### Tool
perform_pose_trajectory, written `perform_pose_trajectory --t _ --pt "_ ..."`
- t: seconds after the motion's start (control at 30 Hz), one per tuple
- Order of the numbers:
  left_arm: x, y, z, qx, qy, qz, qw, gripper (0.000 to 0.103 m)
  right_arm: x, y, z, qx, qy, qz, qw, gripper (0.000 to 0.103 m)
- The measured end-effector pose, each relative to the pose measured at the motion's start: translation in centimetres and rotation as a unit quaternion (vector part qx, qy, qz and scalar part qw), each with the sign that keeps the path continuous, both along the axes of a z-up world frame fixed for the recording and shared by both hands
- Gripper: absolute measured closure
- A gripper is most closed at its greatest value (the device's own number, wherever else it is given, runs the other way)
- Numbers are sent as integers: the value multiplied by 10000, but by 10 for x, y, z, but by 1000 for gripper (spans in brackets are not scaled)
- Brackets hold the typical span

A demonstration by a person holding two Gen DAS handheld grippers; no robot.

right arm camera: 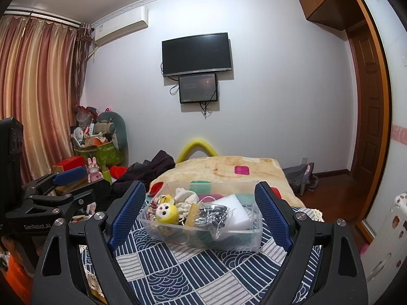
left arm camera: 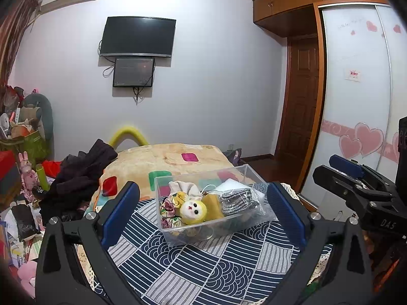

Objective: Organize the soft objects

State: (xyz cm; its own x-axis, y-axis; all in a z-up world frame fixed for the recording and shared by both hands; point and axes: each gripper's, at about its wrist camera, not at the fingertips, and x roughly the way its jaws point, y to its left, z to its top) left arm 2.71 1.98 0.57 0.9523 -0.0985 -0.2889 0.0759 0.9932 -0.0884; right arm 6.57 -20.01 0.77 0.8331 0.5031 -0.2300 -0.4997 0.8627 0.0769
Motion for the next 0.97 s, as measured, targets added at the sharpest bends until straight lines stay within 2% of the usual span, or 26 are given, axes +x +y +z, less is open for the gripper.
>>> perform_pose_trajectory --t 0.43,0.97 --pt "0 0 0 -105 15 -37 9999 2 -2 2 1 -23 2 13 10000 16" --pt "2 -4 -3 -53 39 -105 9999 2 -3 2 -1 -31 33 31 10000 16"
